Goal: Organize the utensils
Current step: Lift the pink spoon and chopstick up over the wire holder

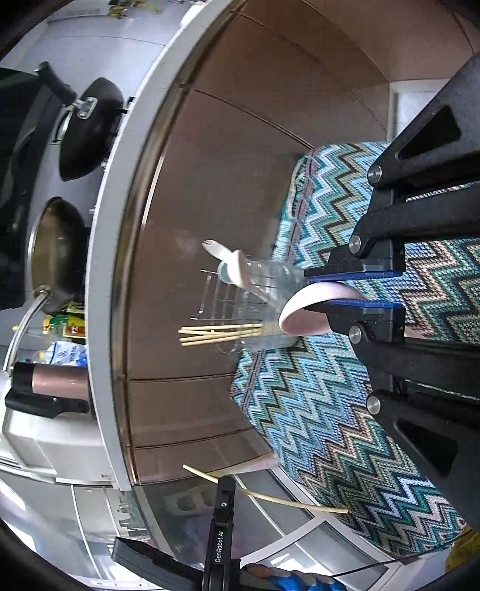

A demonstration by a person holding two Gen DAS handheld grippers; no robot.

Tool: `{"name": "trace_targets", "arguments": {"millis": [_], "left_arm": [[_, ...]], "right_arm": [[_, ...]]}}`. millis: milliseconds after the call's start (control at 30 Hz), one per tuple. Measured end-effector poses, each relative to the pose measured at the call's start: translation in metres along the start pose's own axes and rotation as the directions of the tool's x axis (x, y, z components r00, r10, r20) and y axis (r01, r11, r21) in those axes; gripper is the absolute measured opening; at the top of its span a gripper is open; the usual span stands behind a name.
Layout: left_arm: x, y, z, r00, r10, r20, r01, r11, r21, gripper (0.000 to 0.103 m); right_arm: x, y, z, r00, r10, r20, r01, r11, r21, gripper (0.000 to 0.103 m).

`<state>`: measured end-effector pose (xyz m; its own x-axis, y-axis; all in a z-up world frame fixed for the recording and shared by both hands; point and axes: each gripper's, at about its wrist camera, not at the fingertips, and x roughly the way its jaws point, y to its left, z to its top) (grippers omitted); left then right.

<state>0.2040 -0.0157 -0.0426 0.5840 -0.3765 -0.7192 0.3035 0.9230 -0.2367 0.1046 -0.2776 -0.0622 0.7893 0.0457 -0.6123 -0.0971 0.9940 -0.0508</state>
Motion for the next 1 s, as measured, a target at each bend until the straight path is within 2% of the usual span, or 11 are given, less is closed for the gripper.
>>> {"name": "trace_targets", "arguments": {"millis": [233, 400, 533, 733, 1000], "left_arm": [[-0.005, -0.023, 0.013, 0.998, -0.013, 0.068, 0.011, 0.999, 0.035, 0.005], [-0.012, -0.046, 0.024, 0.985, 0.011, 0.170, -0.025, 0.996, 0.081, 0.005], [-0.017, -0.065, 0.031, 0.964, 0.037, 0.264, -0.071, 0.990, 0.122, 0.005], [-0.021, -0.091, 0.040, 0.918, 0.065, 0.391, -0.143, 0.974, 0.174, 0.005], [-0.014, -0.109, 0.054, 0.885, 0.071, 0.459, -0.185, 0.960, 0.208, 0.005]], "right_arm": [[-0.006, 0.003, 0.016, 0.999, -0.010, 0.041, 0.011, 1.000, -0.017, 0.008], [-0.007, 0.000, 0.029, 0.997, -0.010, 0.076, 0.011, 1.000, -0.010, 0.008], [-0.011, -0.005, 0.048, 0.992, -0.019, 0.122, 0.018, 1.000, 0.006, 0.008], [-0.012, -0.012, 0.078, 0.980, -0.027, 0.199, 0.019, 0.999, 0.041, 0.008], [0.001, -0.022, 0.110, 0.963, -0.027, 0.267, 0.002, 0.996, 0.090, 0.008]]}}
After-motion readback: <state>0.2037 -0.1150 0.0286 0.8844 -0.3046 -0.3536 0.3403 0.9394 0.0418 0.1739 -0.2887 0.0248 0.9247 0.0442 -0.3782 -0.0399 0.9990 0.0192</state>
